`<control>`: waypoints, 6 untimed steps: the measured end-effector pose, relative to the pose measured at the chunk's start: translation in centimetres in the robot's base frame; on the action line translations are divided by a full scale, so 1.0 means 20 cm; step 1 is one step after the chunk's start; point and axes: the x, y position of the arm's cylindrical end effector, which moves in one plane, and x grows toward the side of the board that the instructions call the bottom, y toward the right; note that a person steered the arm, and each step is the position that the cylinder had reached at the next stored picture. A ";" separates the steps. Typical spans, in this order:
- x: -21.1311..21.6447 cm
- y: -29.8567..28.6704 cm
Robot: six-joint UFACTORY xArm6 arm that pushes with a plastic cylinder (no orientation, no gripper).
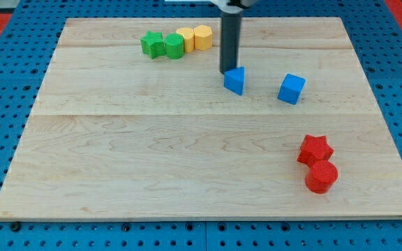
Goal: Push the blue triangle into the blue cube
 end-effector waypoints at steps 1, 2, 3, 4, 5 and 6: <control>0.07 -0.01; 0.19 -0.22; 0.21 -0.01; 0.26 0.13; 0.37 0.23; 0.85 0.00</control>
